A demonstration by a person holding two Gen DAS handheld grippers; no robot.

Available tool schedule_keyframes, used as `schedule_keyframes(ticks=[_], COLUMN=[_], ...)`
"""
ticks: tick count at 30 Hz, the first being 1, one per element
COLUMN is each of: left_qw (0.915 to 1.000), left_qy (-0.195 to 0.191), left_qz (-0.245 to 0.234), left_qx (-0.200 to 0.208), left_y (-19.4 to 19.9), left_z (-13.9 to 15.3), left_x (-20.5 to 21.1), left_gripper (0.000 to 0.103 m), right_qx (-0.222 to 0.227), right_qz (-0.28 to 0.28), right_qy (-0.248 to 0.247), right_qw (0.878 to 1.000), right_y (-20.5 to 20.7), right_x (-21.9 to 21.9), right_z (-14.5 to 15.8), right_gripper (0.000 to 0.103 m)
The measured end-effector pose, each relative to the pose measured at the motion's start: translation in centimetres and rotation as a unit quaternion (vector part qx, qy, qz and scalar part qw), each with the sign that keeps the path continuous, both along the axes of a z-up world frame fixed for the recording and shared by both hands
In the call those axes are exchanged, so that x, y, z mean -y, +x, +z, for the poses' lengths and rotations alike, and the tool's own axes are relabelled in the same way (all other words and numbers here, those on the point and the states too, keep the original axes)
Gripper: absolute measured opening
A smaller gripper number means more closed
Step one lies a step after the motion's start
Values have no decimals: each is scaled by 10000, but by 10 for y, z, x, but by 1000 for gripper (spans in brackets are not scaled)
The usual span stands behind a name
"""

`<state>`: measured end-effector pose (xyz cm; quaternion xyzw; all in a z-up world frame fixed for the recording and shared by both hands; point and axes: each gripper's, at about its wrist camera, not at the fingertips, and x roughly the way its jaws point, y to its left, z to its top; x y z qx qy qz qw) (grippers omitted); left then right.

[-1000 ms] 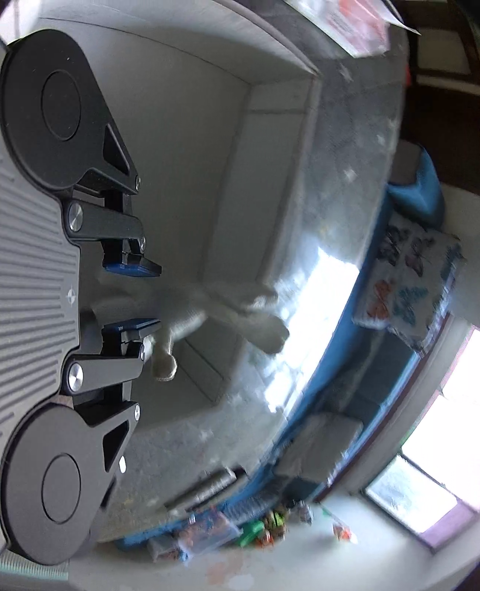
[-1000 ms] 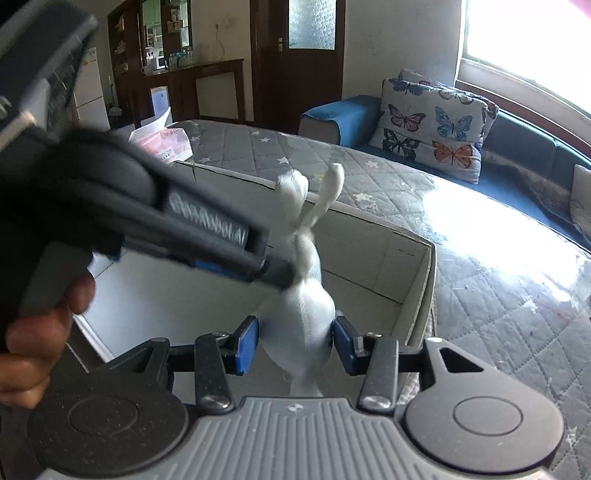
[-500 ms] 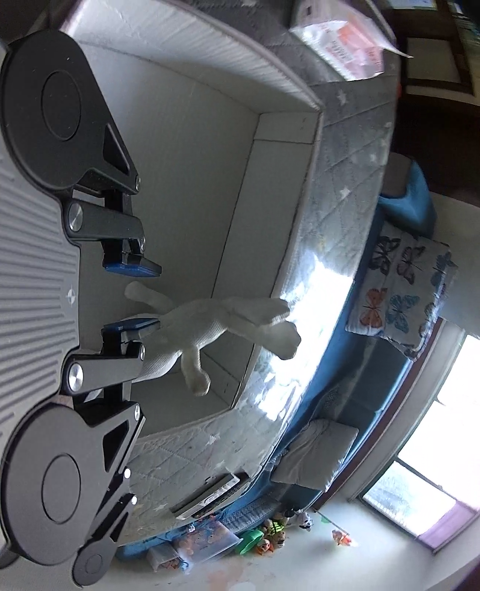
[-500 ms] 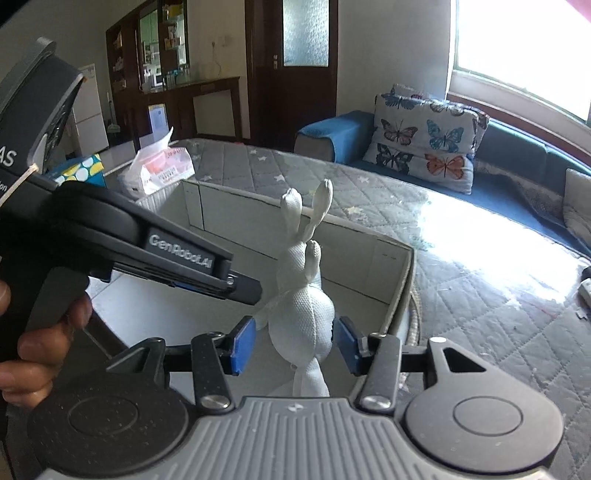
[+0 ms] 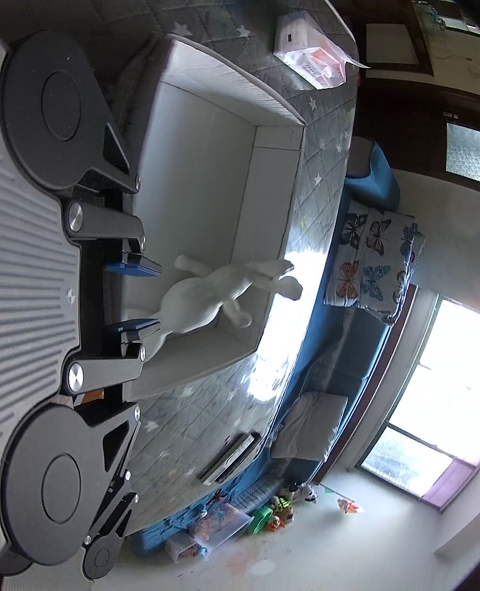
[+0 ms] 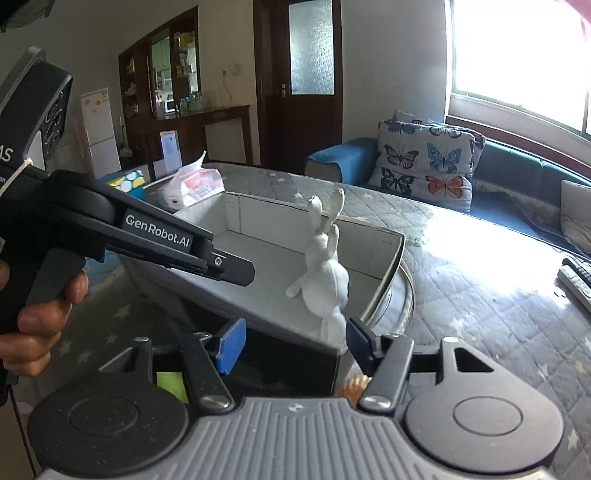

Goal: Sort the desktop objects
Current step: 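Move the left gripper to the red-dress doll and grasp its head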

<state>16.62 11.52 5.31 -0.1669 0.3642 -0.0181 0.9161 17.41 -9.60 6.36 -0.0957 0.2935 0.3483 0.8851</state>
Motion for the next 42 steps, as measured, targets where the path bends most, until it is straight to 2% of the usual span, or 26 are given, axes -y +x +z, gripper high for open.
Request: schedule_keyframes(ticks=[3, 8, 14, 19, 24, 34, 42], left_qw=[10000, 9994, 9972, 9948, 9932, 9930, 9924], left_qy=[-13, -146, -309, -399, -519, -591, -697], left_qz=[-86, -316, -666, -899, -925, -891, -841], left_qx=[46, 2, -114, -278, -471, -505, -567], left_y=[-17, -36, -41, -36, -28, -24, -24], left_z=[0, -7, -16, -27, -38, -43, -43], left_x=[8, 23, 46, 59, 63, 61, 59], left_gripper=[29, 29, 30, 30, 31, 33, 35], right_qx=[56, 20, -136, -290, -448, -666, -726], right_qz=[2, -4, -96, -210, -283, -241, -169], right_qy=[62, 94, 22, -23, -19, -11, -20], right_qw=[10000, 10000, 9999, 9994, 9986, 9975, 9972], right_y=[-16, -42, -58, -56, -48, -43, -46], right_x=[14, 33, 50, 59, 64, 65, 62], right_z=[1, -3, -18, -29, -39, -50, -52], right_gripper=[68, 69, 69, 69, 69, 68, 58])
